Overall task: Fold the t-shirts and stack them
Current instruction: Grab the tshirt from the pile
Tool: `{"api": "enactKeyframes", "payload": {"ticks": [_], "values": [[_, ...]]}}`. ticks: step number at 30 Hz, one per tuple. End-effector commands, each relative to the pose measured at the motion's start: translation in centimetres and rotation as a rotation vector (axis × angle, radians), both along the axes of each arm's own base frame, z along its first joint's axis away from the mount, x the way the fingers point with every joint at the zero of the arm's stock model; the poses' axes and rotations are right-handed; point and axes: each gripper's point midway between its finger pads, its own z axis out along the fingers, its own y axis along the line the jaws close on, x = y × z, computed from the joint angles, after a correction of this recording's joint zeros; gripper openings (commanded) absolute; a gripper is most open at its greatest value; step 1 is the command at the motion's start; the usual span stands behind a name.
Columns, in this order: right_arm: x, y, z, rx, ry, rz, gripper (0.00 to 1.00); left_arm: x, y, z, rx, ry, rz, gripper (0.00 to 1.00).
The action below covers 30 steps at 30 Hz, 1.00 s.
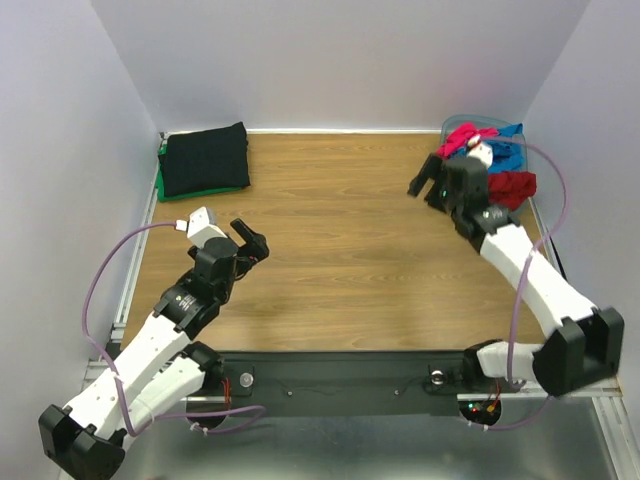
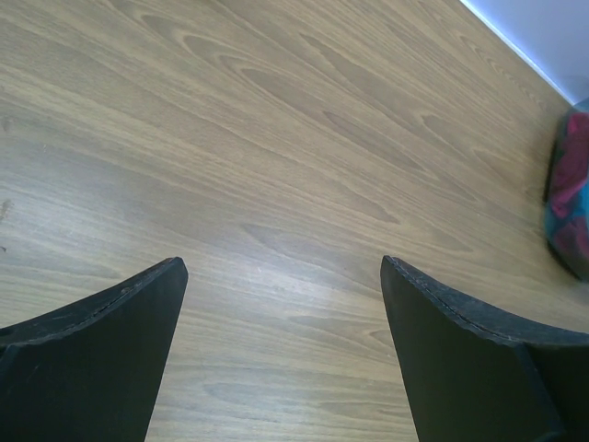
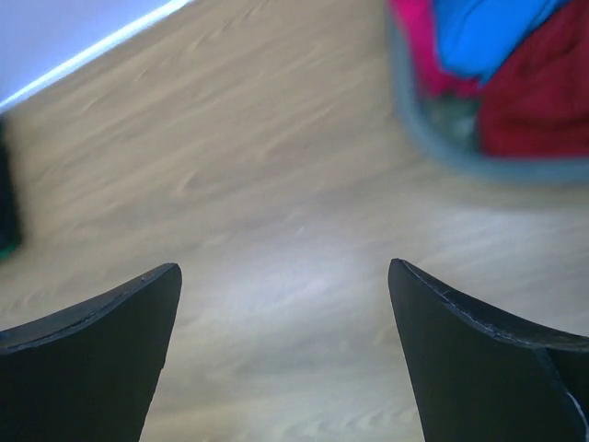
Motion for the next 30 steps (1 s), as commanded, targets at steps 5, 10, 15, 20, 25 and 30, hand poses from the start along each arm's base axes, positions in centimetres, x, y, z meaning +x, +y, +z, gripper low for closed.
{"api": "enactKeyframes", "payload": {"ticks": [5, 10, 15, 20, 25, 30], "values": [[10.0, -11.2, 1.7, -0.142, 0.049, -0.188, 1.00, 1.1, 0.9, 2.2, -0.007, -0.069, 0.072, 0.98], [11.4, -15.9, -0.9, -0.182, 0.166, -0.305, 1.00, 1.5, 0.7, 2.6, 0.006, -0.078, 0.061, 0.98], [11.1, -19.7, -4.7, -0.130, 0.251, -0.377, 1.00, 1.9, 0.9, 2.0, 0.038, -0.070, 0.076, 0.99], [11.2, -20.8, -6.9, -0.172, 0.306, -0.405, 0.95, 2.3, 0.6, 1.7, 0.062, -0.047, 0.066, 0.98], [11.6, -22.4, -8.1, -0.205, 0.334, -0.468, 0.81, 2.4, 0.7, 1.2, 0.079, -0.027, 0.070, 0.99], [12.4, -23.1, -7.9, -0.211, 0.325, -0.493, 0.06, 2.4, 0.9, 1.3, 0.086, -0.025, 0.076, 0.99]]}}
